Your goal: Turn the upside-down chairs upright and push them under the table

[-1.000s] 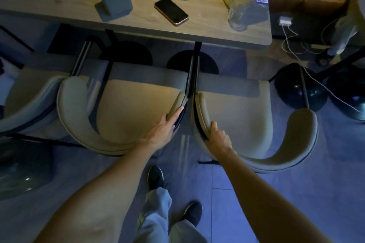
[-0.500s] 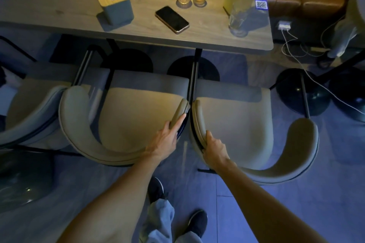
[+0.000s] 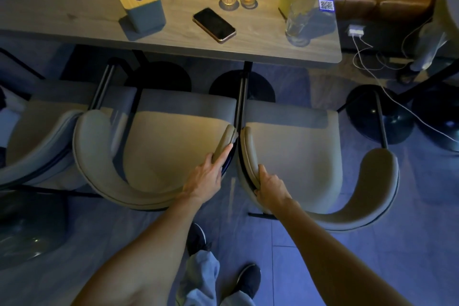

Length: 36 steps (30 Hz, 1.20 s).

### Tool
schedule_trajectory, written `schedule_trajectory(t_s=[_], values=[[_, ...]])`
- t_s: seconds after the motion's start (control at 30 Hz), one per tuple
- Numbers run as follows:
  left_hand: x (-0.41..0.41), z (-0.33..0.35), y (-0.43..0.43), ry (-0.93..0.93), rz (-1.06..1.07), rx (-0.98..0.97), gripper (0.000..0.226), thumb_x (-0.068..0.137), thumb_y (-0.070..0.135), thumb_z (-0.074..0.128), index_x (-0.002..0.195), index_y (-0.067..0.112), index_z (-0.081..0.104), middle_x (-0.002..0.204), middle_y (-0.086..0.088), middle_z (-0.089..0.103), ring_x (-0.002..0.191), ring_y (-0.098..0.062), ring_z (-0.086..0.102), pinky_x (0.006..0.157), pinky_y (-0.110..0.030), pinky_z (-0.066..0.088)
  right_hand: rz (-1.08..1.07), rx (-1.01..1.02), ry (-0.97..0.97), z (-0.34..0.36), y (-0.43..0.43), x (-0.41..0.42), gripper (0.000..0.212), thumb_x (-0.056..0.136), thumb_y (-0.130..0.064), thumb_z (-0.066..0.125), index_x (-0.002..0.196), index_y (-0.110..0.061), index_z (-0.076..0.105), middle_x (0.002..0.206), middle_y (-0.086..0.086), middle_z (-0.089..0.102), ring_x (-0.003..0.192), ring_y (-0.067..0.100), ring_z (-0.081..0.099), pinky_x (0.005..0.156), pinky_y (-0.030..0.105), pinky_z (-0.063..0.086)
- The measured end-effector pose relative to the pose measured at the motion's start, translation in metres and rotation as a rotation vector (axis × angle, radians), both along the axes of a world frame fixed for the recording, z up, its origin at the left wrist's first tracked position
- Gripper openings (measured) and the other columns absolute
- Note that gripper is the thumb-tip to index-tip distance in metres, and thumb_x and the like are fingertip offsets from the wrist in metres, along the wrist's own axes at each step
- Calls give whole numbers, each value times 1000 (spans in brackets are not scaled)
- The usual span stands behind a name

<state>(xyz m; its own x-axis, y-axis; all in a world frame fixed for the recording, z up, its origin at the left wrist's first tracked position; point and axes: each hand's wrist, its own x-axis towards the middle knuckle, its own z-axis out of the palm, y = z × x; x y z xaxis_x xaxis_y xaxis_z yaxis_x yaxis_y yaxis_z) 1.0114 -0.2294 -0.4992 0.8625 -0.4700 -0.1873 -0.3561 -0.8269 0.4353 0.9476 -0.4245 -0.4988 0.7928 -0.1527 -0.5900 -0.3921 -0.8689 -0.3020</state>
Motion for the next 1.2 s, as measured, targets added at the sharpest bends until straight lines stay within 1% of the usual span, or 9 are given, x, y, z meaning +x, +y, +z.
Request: schedule_trajectory(t_s=[0.1,0.2,0.33,0.47,0.67,0.93,1.1,1.17,1.2], values=[[-1,4,-1,6,8,19,77,101,21,43,152,50,-8,123,-14,50,73,-29,63,69,-38,55,1,-12,5,1,1,0,64,96,-12,55,151,-16,22,110,17,63,94,33,67,84,44,57],[-2,8,-3,4,21,58,80,100,20,46,153,49,-7,124,-12,49,73,-27,62,68,-35,51,18,-30,-1,2,1,0,60,97,-13,54,149,-15,24,108,17,64,92,32,67,83,42,56],[-3,6,-5,-33,26,126,90,96,18,53,152,49,-11,121,-10,50,71,-26,63,65,-38,52,4,-27,-12,3,3,1,55,96,-12,54,146,-14,28,106,17,64,87,32,66,80,41,55],[-3,2,-5,-46,12,120,94,94,16,55,152,49,-10,117,-9,52,66,-26,62,62,-39,53,24,-52,7,1,4,1,61,97,-13,53,150,-11,23,113,20,61,96,36,65,84,42,53],[-1,2,-2,-8,-4,71,90,96,15,52,152,49,-10,117,-11,50,70,-30,62,68,-45,56,16,-75,15,0,5,1,65,96,-13,56,150,-11,20,114,20,62,98,35,66,85,43,55],[0,-6,-2,-50,-15,30,85,98,15,50,153,48,-7,120,-12,51,69,-29,61,64,-38,53,11,-110,-21,-4,7,0,61,96,-13,55,148,-10,22,108,18,62,92,32,67,82,42,56],[-2,-5,-1,32,-4,5,86,99,13,48,151,53,-7,133,-16,44,85,-34,63,75,-42,54,-54,-80,-20,6,12,-2,47,94,-11,56,134,-8,31,108,21,60,94,38,65,75,45,51],[0,0,-4,172,18,-53,87,101,11,45,145,63,-10,146,-20,33,108,-44,57,90,-49,50,-98,-46,-14,15,15,-3,45,92,-12,58,130,-8,33,112,21,58,99,38,63,78,45,51],[3,4,-4,275,33,-71,88,102,11,43,142,67,-11,154,-20,23,123,-46,49,99,-52,45,-104,-20,-7,22,19,-5,48,91,-13,60,130,-7,34,114,20,58,102,37,62,81,44,51]])
